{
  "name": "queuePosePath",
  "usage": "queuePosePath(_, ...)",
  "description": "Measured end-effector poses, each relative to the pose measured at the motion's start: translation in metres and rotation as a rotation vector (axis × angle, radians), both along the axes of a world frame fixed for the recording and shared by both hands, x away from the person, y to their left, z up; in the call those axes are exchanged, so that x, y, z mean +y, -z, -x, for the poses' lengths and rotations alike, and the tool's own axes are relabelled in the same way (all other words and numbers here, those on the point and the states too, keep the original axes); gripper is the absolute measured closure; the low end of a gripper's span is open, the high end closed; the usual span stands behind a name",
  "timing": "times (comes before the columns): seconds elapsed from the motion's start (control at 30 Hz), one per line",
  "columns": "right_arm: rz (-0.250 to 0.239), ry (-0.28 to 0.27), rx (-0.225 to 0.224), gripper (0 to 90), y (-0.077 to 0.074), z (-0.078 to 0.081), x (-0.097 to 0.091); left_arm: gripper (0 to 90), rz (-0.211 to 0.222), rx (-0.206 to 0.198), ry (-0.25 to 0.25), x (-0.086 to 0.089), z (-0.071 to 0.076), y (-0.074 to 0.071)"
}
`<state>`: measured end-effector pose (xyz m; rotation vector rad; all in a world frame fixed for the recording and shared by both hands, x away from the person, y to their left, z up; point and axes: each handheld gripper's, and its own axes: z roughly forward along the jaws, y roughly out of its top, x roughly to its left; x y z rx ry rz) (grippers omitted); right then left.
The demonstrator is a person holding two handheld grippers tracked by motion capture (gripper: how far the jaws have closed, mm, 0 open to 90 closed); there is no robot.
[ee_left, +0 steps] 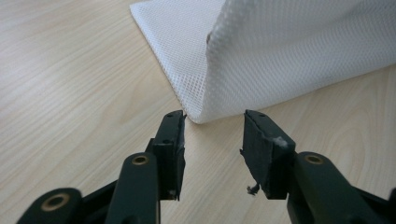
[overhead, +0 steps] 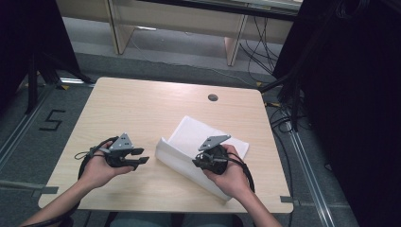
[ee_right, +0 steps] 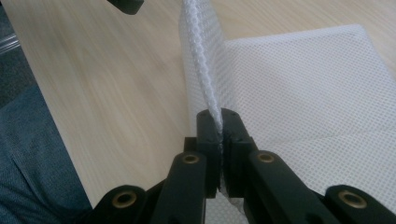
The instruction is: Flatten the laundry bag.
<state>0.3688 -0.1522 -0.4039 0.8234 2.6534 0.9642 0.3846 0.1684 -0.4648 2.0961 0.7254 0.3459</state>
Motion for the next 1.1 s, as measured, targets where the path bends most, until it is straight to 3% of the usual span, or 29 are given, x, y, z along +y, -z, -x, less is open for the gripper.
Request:
queuePosePath(0.03, 0.005, 0.023, 0.017, 88.2, 0.001, 0.003, 0.002, 55.6, 0.022, 0.006, -0.013, -0.002, 0.001, 0.001)
queuePosePath(0.07, 0.019, 0.016, 0.032, 88.2, 0.0, 0.004, 0.002, 55.0, 0.014, -0.011, -0.002, -0.001, 0.001, 0.0)
queuePosePath(0.1, 0.01, 0.003, 0.017, 88.1, 0.002, 0.004, 0.003, 54.2, 0.014, -0.011, -0.002, -0.001, 0.001, 0.0)
queuePosePath(0.17, 0.019, 0.016, 0.033, 88.1, 0.002, 0.007, 0.004, 52.0, 0.025, -0.007, 0.004, -0.002, 0.002, 0.0)
queuePosePath(0.27, 0.012, 0.012, 0.042, 88.0, 0.004, 0.009, 0.006, 50.4, 0.007, -0.02, 0.024, 0.0, 0.003, -0.001)
queuePosePath(0.3, 0.026, -0.014, 0.036, 88.0, 0.006, 0.008, 0.006, 48.9, -0.007, -0.026, 0.025, 0.0, 0.003, -0.001)
queuePosePath(0.4, 0.022, -0.008, 0.045, 88.0, 0.009, 0.011, 0.007, 48.2, 0.006, -0.022, 0.042, -0.002, 0.004, -0.001)
queuePosePath(0.47, 0.044, -0.005, 0.053, 88.0, 0.01, 0.012, 0.007, 47.3, 0.005, -0.02, 0.053, -0.003, 0.005, -0.002)
queuePosePath(0.5, 0.026, -0.015, 0.055, 88.0, 0.012, 0.013, 0.008, 47.1, -0.018, -0.032, 0.065, -0.003, 0.006, -0.002)
queuePosePath(0.53, 0.031, -0.018, 0.058, 87.9, 0.013, 0.014, 0.009, 46.6, -0.009, -0.031, 0.064, -0.004, 0.007, -0.002)
queuePosePath(0.6, 0.045, -0.036, 0.055, 87.9, 0.015, 0.014, 0.008, 45.6, -0.043, -0.036, 0.097, -0.004, 0.008, -0.002)
queuePosePath(0.63, 0.041, -0.034, 0.052, 87.8, 0.018, 0.016, 0.01, 45.2, -0.026, -0.028, 0.083, -0.005, 0.01, 0.0)
queuePosePath(0.7, 0.053, -0.027, 0.077, 87.7, 0.018, 0.017, 0.01, 44.6, -0.044, -0.021, 0.098, -0.004, 0.011, 0.0)
queuePosePath(0.73, 0.053, -0.058, 0.071, 87.7, 0.019, 0.016, 0.011, 44.6, -0.034, -0.021, 0.105, -0.005, 0.012, 0.001)
queuePosePath(0.8, 0.059, -0.057, 0.084, 87.6, 0.022, 0.018, 0.011, 44.5, -0.034, -0.009, 0.117, -0.007, 0.014, 0.002)
queuePosePath(0.97, 0.056, -0.066, 0.084, 87.4, 0.031, 0.02, 0.013, 43.6, -0.057, -0.002, 0.164, -0.012, 0.017, 0.003)
queuePosePath(1.0, 0.076, -0.058, 0.108, 87.4, 0.031, 0.023, 0.013, 43.5, -0.059, 0.011, 0.174, -0.014, 0.019, 0.004)
queuePosePath(1.1, 0.085, -0.066, 0.115, 87.4, 0.033, 0.024, 0.013, 43.4, -0.077, 0.01, 0.194, -0.016, 0.02, 0.006)
